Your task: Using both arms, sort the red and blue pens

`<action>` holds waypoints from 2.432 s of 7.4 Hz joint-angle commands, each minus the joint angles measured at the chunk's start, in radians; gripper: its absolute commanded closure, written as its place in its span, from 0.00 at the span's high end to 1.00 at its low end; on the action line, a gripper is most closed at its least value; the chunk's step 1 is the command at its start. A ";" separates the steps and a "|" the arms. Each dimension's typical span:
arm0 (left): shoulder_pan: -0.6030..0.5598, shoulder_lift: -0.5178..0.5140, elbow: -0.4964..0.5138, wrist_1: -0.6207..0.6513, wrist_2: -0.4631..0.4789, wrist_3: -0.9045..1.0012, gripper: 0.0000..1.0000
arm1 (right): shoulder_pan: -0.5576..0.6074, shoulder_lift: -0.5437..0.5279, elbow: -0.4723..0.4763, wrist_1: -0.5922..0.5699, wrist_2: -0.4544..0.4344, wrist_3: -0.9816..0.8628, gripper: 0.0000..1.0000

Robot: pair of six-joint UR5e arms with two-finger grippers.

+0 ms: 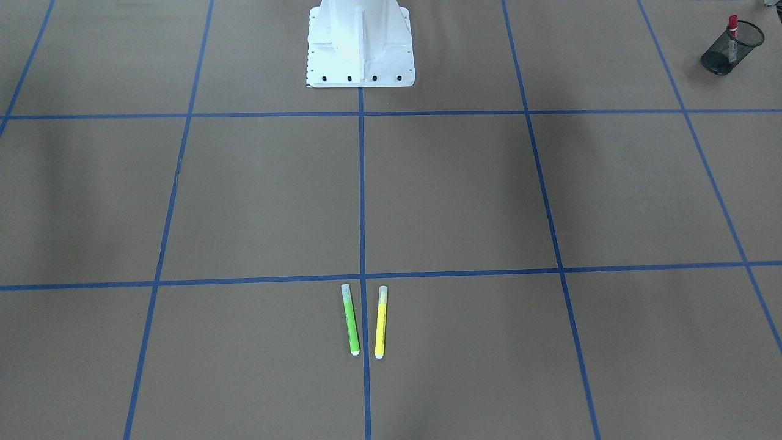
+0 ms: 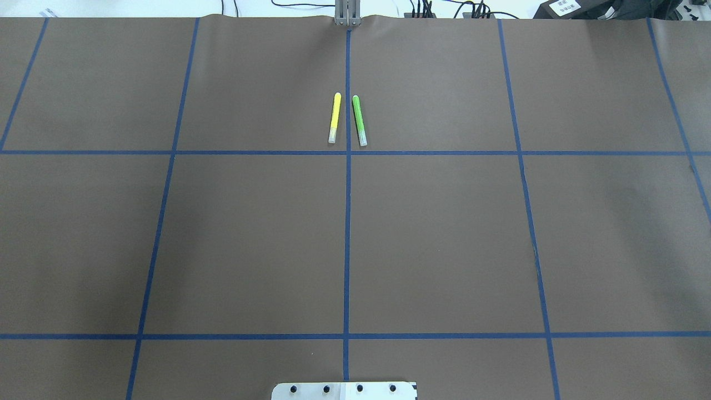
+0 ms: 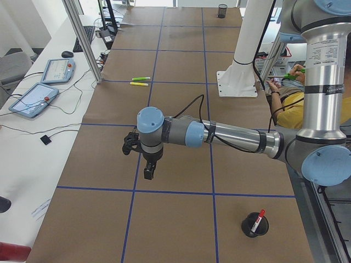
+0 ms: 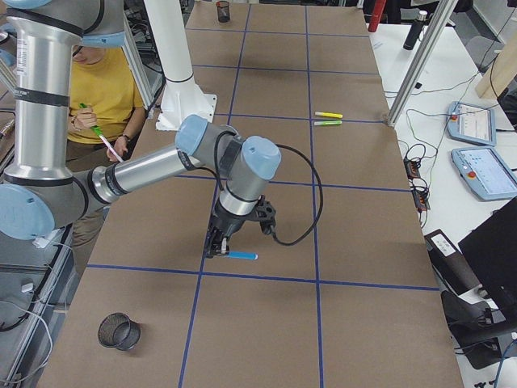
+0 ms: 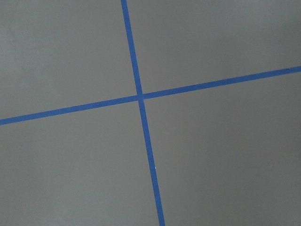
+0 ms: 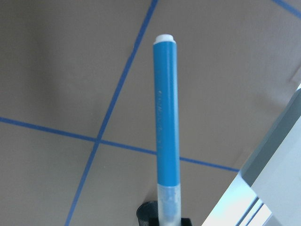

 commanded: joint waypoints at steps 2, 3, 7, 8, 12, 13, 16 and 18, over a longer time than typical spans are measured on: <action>0.000 0.000 0.001 -0.017 0.000 -0.001 1.00 | 0.437 -0.154 -0.146 -0.027 0.044 -0.005 0.00; 0.000 0.000 -0.001 -0.017 0.000 0.001 1.00 | 0.561 -0.188 -0.157 -0.074 0.032 -0.008 0.00; 0.000 0.000 0.008 -0.052 0.000 -0.004 1.00 | 0.904 -0.199 -0.298 -0.234 0.008 0.161 0.00; 0.000 0.000 0.008 -0.052 0.000 -0.004 1.00 | 0.942 -0.198 -0.341 -0.237 0.008 0.170 0.00; 0.000 0.000 0.004 -0.052 0.000 -0.002 1.00 | 0.964 -0.114 -0.624 -0.246 -0.002 0.205 0.00; 0.000 0.000 0.002 -0.052 0.000 -0.002 1.00 | 0.967 -0.094 -0.655 -0.248 -0.018 0.205 0.00; 0.000 0.000 -0.002 -0.052 0.000 -0.004 1.00 | 1.002 -0.094 -0.659 -0.242 -0.080 0.193 0.00; 0.000 0.000 -0.002 -0.052 0.000 -0.004 1.00 | 1.027 -0.094 -0.662 -0.237 -0.102 0.191 0.00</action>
